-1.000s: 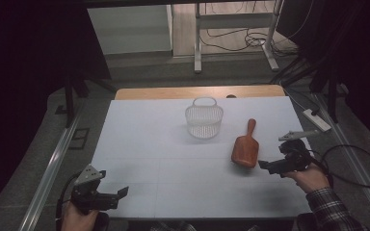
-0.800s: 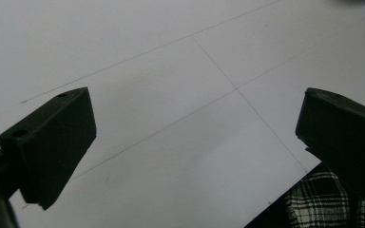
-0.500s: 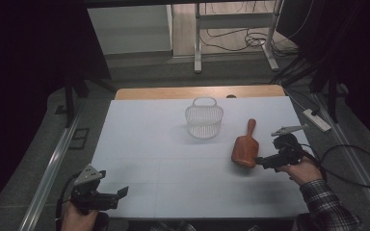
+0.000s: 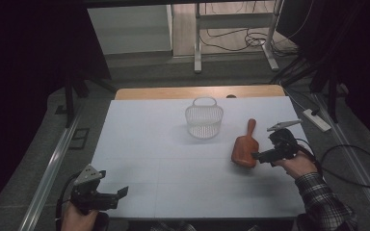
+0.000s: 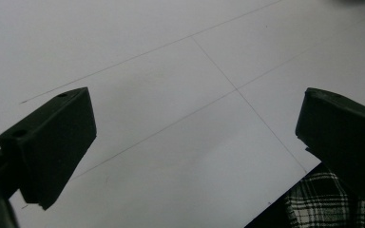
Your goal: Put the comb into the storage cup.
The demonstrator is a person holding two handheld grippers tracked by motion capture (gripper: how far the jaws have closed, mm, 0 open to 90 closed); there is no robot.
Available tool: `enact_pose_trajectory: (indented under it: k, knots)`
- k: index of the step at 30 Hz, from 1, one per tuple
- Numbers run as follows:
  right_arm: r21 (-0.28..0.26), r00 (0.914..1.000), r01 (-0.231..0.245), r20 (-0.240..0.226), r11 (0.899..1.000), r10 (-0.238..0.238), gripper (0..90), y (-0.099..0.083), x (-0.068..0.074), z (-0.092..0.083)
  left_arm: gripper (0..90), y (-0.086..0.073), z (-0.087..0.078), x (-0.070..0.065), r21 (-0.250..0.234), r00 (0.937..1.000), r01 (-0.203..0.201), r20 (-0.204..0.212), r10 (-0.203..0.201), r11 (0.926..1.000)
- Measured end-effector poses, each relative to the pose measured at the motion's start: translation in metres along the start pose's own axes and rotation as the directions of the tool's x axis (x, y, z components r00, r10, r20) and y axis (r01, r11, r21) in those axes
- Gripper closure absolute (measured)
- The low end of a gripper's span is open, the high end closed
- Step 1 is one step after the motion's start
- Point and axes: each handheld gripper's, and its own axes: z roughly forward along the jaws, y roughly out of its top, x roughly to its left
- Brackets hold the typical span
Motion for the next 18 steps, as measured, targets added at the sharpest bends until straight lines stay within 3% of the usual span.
enact_pose_trajectory:
  k: [18]
  knots:
    - [0.022,0.9998,0.021,-0.007,1.0,-0.021,0.0,0.017,-0.002,0.015,0.5,0.0,0.001,0.0,0.0,1.0,-0.002,0.003,0.002,1.0]
